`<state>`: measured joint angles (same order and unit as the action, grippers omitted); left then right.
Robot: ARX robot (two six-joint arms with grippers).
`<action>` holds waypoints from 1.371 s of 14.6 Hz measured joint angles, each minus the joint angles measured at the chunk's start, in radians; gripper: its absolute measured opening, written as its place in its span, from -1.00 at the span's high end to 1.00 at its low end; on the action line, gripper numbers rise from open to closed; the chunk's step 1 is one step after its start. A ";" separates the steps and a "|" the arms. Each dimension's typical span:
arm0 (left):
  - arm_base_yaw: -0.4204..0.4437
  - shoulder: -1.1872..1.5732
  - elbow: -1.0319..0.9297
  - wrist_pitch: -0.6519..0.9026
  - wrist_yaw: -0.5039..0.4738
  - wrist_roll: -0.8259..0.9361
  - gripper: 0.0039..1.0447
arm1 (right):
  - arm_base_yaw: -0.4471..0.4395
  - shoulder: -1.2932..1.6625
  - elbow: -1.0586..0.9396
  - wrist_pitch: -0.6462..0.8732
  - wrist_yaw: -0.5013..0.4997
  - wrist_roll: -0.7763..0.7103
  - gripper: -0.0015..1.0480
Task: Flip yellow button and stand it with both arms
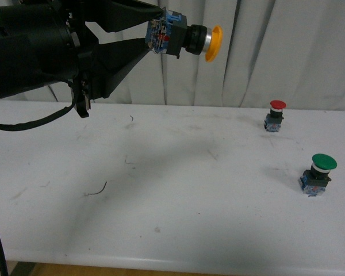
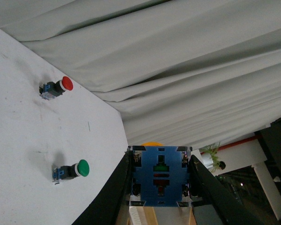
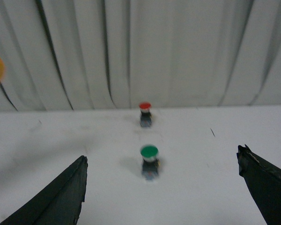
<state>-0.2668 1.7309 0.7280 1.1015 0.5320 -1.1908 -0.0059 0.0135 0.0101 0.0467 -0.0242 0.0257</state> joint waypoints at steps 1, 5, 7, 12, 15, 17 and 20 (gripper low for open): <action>0.000 0.000 0.001 -0.002 -0.001 0.003 0.43 | -0.001 0.039 -0.001 0.106 -0.028 0.027 -0.87; 0.000 0.002 0.001 -0.006 -0.002 0.014 0.43 | 0.045 0.442 0.002 0.549 -0.044 0.102 -0.87; 0.000 0.005 0.001 -0.009 -0.007 0.016 0.43 | 0.066 0.668 0.017 0.761 -0.055 0.124 -0.87; -0.003 0.010 0.019 -0.031 -0.016 0.022 0.43 | 0.143 1.491 0.556 1.105 -0.108 0.245 -0.87; -0.005 0.032 0.031 -0.023 -0.020 0.023 0.43 | 0.216 1.610 0.692 1.207 -0.246 0.417 -0.87; -0.005 0.037 0.037 -0.010 -0.023 0.021 0.43 | 0.215 1.687 0.661 1.241 -0.296 0.578 -0.87; -0.005 0.041 0.039 -0.007 -0.026 0.021 0.43 | 0.209 1.818 0.688 1.236 -0.325 0.929 -0.87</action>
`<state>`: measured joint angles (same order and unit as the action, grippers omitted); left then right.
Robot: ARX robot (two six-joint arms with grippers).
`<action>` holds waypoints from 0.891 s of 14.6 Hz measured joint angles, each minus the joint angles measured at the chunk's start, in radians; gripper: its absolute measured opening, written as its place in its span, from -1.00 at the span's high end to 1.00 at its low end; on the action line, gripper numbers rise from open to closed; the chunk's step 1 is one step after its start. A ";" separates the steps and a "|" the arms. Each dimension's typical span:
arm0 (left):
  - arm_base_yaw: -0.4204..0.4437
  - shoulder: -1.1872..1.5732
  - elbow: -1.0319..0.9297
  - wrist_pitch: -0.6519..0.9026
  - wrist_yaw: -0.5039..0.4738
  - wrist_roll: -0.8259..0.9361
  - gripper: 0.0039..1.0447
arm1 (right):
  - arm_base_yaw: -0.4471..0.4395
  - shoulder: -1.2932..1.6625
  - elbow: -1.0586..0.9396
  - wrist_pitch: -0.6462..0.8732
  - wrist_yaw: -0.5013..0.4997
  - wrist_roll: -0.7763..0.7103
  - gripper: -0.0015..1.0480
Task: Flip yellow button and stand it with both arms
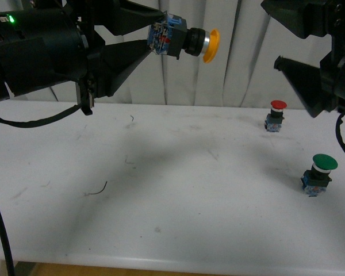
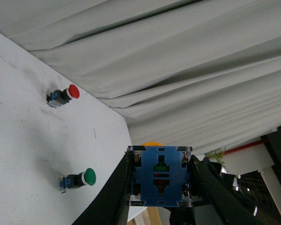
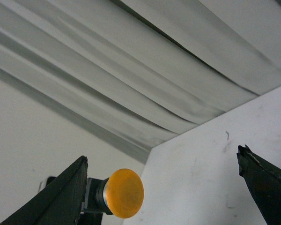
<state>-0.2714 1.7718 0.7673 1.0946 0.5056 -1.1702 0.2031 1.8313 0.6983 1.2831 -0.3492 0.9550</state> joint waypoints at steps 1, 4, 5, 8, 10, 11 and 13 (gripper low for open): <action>0.000 0.000 0.000 0.003 -0.001 0.000 0.43 | 0.008 0.022 0.020 0.000 0.000 0.097 -0.87; 0.003 0.001 0.001 0.006 0.000 0.000 0.43 | 0.062 0.083 0.077 0.004 0.002 0.326 -0.87; 0.006 0.005 0.001 0.006 0.001 0.000 0.43 | 0.095 0.115 0.112 0.000 0.006 0.401 -0.87; 0.013 0.011 0.002 0.013 0.002 -0.001 0.43 | 0.134 0.154 0.193 0.004 0.026 0.472 -0.87; 0.019 0.011 0.002 0.012 0.004 -0.002 0.43 | 0.164 0.164 0.199 0.002 0.014 0.486 -0.87; 0.020 0.011 0.002 0.013 0.004 -0.002 0.43 | 0.173 0.166 0.199 0.002 0.003 0.487 -0.87; 0.026 0.011 0.002 0.014 0.004 -0.005 0.43 | 0.181 0.172 0.199 0.005 -0.014 0.488 -0.87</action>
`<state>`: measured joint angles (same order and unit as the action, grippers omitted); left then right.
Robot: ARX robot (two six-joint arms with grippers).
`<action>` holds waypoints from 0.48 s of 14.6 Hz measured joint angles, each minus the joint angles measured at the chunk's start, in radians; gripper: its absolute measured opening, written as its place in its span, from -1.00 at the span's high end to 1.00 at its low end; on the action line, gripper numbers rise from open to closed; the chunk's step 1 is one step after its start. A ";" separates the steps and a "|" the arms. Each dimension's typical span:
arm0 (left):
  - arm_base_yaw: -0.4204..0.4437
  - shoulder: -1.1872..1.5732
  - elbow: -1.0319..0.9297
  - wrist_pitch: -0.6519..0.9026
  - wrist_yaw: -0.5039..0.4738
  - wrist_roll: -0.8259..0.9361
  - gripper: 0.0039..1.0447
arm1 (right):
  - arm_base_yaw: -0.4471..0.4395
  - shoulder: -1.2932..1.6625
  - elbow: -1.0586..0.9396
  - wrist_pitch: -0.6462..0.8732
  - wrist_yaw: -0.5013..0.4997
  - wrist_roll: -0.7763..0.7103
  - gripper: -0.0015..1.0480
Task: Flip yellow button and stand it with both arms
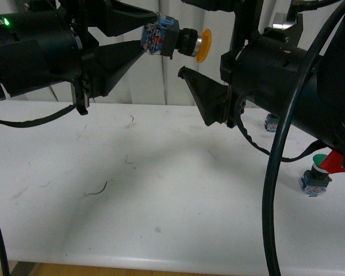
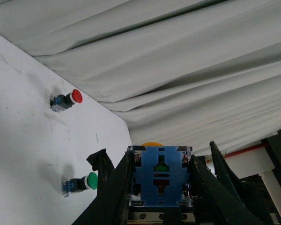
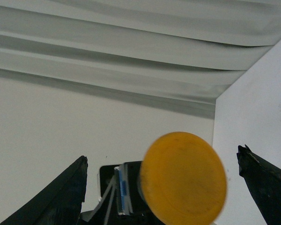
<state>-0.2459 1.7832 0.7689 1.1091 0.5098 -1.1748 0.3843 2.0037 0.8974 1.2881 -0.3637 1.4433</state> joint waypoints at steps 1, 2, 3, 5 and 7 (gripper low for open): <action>0.002 0.000 0.000 0.003 0.000 -0.001 0.43 | 0.000 0.011 0.000 -0.004 0.000 0.003 -0.87; 0.006 0.000 0.000 0.006 0.000 -0.003 0.43 | -0.001 0.011 0.000 -0.004 0.000 0.004 -0.87; 0.006 0.000 0.000 0.006 0.000 -0.003 0.43 | -0.006 0.011 0.002 -0.001 0.000 0.004 -0.86; 0.007 0.000 0.000 0.006 0.000 -0.003 0.43 | -0.006 0.011 0.011 -0.002 0.000 0.004 -0.45; 0.008 0.000 0.000 0.007 0.000 -0.003 0.43 | -0.006 0.011 0.014 -0.002 0.000 0.004 -0.04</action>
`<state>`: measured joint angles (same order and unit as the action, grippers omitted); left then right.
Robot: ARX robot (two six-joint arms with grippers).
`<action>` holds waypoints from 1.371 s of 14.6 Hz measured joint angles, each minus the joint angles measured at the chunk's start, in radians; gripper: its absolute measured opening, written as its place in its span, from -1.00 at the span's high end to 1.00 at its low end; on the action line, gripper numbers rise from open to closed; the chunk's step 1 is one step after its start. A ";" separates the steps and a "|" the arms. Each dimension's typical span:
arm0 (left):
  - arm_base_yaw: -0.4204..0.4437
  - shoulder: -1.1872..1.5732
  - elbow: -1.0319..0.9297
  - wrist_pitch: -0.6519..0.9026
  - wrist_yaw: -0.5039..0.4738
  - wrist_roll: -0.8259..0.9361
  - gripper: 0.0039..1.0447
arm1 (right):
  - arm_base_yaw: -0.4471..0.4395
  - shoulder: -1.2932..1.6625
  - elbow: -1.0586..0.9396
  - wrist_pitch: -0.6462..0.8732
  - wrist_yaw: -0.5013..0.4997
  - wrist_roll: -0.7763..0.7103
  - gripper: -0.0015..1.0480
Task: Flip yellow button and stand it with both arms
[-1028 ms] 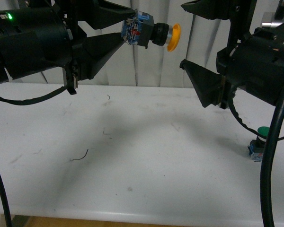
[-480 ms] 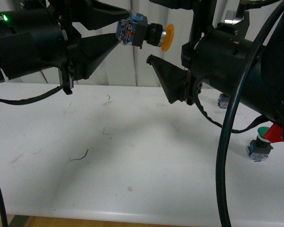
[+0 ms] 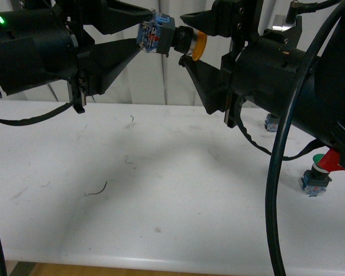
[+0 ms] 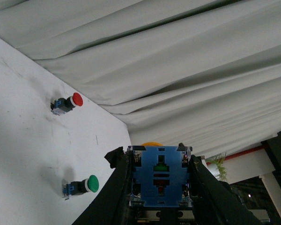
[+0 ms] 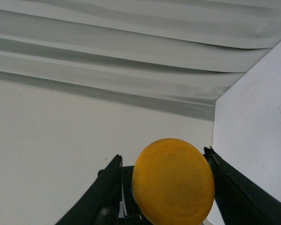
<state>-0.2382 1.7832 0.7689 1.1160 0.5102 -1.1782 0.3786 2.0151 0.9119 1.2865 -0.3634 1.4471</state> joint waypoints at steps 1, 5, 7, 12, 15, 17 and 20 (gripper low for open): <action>0.000 0.000 0.000 0.000 0.004 -0.003 0.43 | 0.000 0.000 0.000 0.000 0.000 0.000 0.20; 0.002 0.002 0.000 0.003 0.006 -0.018 0.43 | 0.000 0.000 0.000 0.001 0.000 0.001 0.29; 0.002 0.005 0.000 0.006 0.006 -0.019 0.43 | 0.000 0.000 -0.001 0.001 0.000 0.001 0.29; 0.032 0.010 0.000 0.005 0.015 -0.022 -0.39 | 0.000 0.000 -0.009 -0.003 0.011 -0.009 0.30; 0.076 0.042 0.026 -0.012 0.030 -0.026 -0.89 | -0.006 0.000 -0.009 -0.003 0.011 -0.013 0.30; 0.139 0.051 0.053 -0.060 0.041 -0.007 -0.88 | -0.020 0.000 -0.011 -0.003 0.014 -0.016 0.30; 0.281 -0.001 0.058 -0.247 -0.011 0.169 -0.88 | -0.046 0.000 -0.015 -0.003 0.018 -0.016 0.30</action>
<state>0.0429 1.7824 0.8268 0.8688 0.4988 -1.0096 0.3325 2.0151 0.8967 1.2835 -0.3454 1.4307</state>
